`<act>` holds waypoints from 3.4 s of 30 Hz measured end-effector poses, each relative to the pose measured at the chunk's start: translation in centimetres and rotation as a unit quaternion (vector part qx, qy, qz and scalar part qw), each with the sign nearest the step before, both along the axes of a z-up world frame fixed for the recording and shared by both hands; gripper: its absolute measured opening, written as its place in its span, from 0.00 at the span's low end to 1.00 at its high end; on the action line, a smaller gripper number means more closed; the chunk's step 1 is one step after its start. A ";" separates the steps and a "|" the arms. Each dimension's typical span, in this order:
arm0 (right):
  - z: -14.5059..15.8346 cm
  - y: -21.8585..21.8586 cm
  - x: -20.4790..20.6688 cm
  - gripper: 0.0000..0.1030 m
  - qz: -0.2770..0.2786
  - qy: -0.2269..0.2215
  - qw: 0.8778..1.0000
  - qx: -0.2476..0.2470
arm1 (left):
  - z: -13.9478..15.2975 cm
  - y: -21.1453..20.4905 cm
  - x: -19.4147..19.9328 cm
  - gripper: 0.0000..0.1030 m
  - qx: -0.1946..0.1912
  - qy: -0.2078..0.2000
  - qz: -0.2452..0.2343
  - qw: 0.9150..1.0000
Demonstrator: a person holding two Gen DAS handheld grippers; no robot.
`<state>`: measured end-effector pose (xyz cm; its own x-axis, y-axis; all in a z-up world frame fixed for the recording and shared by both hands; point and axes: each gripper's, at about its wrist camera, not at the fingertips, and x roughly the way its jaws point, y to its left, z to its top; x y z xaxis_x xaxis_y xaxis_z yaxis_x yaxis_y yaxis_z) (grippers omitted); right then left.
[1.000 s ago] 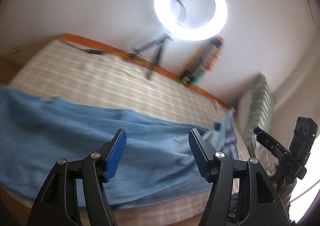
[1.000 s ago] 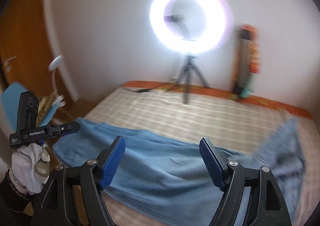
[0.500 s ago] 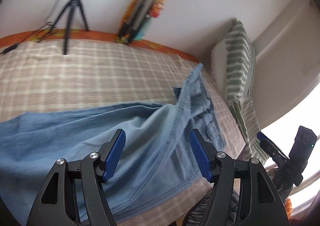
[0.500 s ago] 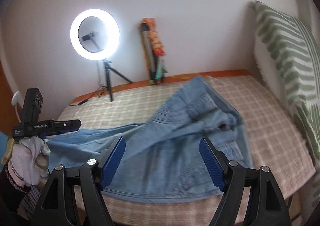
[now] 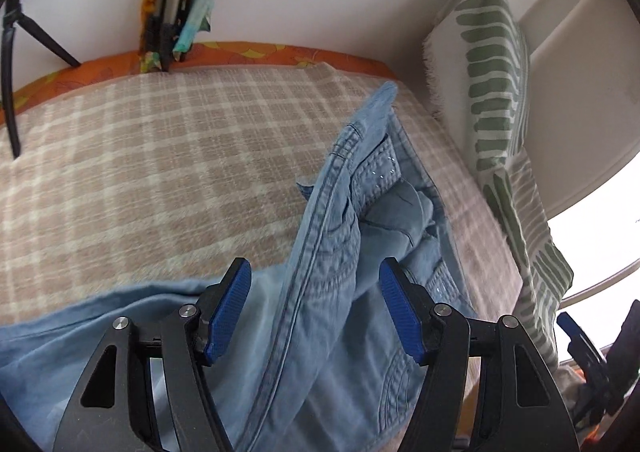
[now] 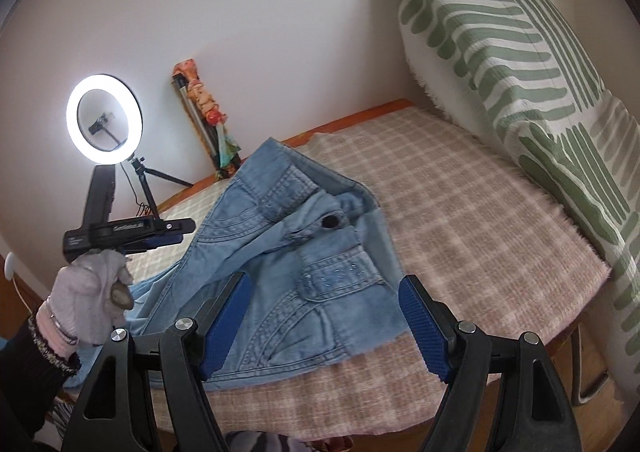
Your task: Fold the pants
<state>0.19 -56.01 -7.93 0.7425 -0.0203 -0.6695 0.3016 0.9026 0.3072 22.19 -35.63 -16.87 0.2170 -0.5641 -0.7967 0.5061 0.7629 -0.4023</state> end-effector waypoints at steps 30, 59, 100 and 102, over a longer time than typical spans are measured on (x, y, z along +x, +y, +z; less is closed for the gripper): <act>-2.6 -6.2 6.2 0.77 0.054 -0.024 0.987 0.149 | 0.5 -6.5 -9.6 0.04 0.039 -0.118 -0.178 0.976; -9.1 -8.4 17.9 0.25 0.039 0.082 0.980 0.176 | -3.8 -5.0 -14.4 0.51 0.160 -0.183 -0.264 0.933; -7.1 -11.2 11.1 0.73 0.086 0.072 0.991 0.074 | -0.8 1.2 -17.5 0.19 0.101 -0.133 -0.279 0.946; -7.3 -12.1 12.8 0.84 0.087 0.055 0.991 0.086 | 0.6 3.5 -16.8 0.22 0.089 -0.135 -0.240 0.957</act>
